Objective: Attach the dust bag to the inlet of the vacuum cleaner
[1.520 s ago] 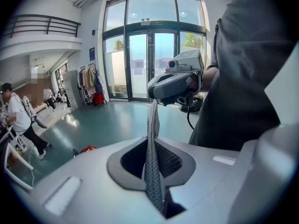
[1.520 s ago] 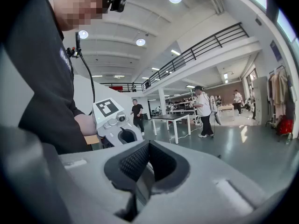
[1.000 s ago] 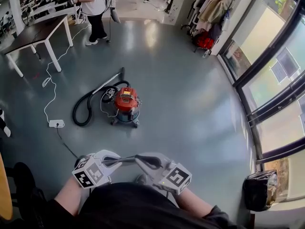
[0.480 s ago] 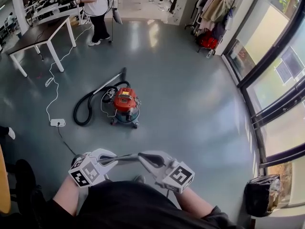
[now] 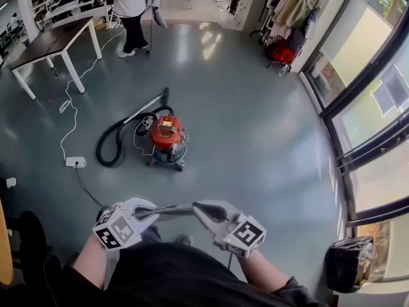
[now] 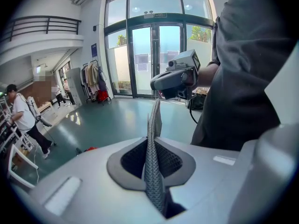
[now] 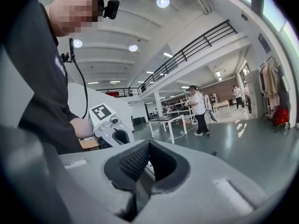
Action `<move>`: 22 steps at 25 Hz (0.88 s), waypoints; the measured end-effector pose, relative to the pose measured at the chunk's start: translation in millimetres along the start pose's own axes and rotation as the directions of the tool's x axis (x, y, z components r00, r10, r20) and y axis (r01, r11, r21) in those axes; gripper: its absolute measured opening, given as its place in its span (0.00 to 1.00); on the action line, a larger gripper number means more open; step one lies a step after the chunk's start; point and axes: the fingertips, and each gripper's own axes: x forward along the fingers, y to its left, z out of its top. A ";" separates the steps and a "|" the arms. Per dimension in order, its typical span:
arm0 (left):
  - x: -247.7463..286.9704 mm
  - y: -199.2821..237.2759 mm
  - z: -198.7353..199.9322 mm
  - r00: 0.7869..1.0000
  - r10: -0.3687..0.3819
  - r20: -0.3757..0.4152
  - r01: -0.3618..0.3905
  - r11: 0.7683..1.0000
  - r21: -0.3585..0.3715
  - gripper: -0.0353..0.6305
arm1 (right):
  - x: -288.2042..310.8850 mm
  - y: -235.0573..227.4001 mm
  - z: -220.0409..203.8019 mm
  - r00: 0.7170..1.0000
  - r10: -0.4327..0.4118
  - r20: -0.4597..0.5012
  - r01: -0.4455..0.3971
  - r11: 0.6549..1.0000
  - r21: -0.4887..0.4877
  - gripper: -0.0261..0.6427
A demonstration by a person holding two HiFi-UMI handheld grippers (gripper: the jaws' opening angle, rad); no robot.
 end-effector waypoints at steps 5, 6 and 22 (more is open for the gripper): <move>6.8 30.2 -13.0 0.999 -0.037 0.022 0.036 0.999 0.009 0.12 | 29.2 -11.9 0.0 0.999 -0.028 -0.034 0.028 1.000 -0.003 0.03; 7.2 38.5 -15.9 0.999 -0.046 0.026 0.046 0.999 0.016 0.12 | 36.7 -14.0 0.8 0.999 -0.036 -0.041 0.036 0.999 -0.003 0.03; -7.3 164.6 -49.6 0.984 -0.166 0.066 0.155 0.977 0.148 0.12 | 167.5 -67.5 41.6 0.981 -0.176 -0.078 0.178 0.984 0.027 0.03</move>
